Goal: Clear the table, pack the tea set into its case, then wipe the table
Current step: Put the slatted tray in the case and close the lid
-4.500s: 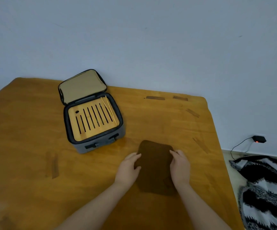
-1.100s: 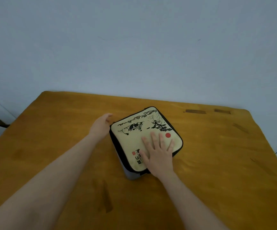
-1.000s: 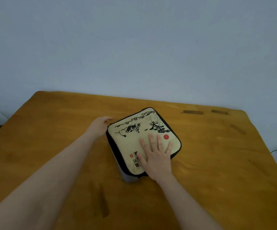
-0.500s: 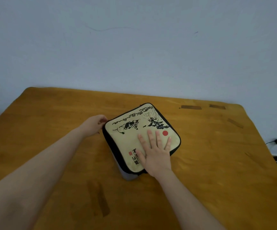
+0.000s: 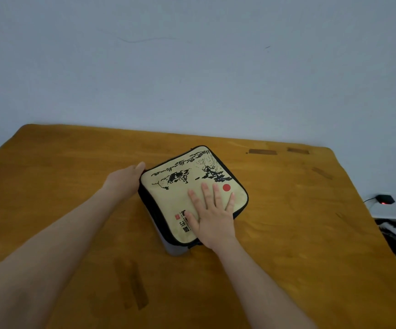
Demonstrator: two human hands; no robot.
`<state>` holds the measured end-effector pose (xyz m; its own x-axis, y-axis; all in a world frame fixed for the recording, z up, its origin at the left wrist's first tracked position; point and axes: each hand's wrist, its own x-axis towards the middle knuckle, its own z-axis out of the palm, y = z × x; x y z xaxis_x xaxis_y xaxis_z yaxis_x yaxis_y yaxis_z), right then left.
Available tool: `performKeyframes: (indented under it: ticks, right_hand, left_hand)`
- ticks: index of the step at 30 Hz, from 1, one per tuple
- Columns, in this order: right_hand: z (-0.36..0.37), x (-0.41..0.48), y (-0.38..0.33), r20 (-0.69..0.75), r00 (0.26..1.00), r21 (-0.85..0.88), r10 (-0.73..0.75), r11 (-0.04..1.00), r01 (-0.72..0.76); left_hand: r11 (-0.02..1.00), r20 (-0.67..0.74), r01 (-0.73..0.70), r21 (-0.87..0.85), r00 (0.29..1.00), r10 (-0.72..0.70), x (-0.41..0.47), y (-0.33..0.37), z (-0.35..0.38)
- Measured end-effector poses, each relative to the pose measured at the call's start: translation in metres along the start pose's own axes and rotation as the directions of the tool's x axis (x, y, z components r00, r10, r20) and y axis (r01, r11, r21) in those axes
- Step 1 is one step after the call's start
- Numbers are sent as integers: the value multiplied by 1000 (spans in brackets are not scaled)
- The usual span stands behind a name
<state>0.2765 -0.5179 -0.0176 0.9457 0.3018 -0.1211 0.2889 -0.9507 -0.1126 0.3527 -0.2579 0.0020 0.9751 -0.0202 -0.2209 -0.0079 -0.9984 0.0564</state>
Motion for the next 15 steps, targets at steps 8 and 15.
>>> performKeyframes:
  ticks: [8,15]
  right_hand:
    - [3,1,1,-4,1000,-10,2,1000,-2]
    - [3,1,0,-17,1000,-8,4,1000,-4]
  left_hand:
    - [879,149,41,-475,988,34,11,-10,-8]
    - [904,143,-42,-426,983,113,22,-11,-16]
